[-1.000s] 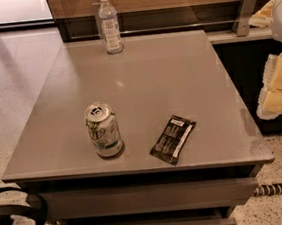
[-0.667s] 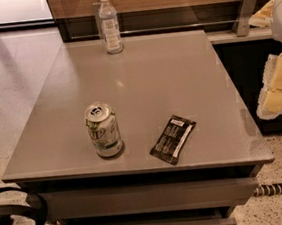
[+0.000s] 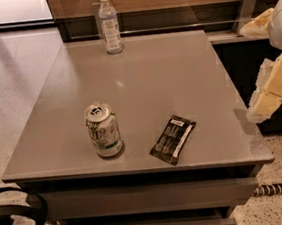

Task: Move 7up can near blue plastic bottle

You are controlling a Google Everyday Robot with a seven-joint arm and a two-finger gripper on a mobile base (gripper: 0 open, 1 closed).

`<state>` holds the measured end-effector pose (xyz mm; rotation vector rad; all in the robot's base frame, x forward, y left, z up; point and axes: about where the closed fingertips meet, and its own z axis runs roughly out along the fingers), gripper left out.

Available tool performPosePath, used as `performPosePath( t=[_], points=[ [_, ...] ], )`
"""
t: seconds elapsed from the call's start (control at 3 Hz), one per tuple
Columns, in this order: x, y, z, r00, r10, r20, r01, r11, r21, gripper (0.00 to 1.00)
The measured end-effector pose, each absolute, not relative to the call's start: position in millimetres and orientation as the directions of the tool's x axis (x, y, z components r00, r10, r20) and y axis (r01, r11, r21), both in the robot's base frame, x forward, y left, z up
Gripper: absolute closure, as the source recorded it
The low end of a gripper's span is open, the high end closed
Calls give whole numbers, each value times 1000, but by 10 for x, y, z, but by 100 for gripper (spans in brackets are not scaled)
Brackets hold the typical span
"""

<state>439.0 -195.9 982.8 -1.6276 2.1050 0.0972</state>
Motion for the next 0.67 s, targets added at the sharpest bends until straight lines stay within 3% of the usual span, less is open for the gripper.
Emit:
performPosePath(
  t=[0.67],
  points=[
    [4416,-1384,9478,-142,-714,-686,-953,285,-99,0]
  ],
)
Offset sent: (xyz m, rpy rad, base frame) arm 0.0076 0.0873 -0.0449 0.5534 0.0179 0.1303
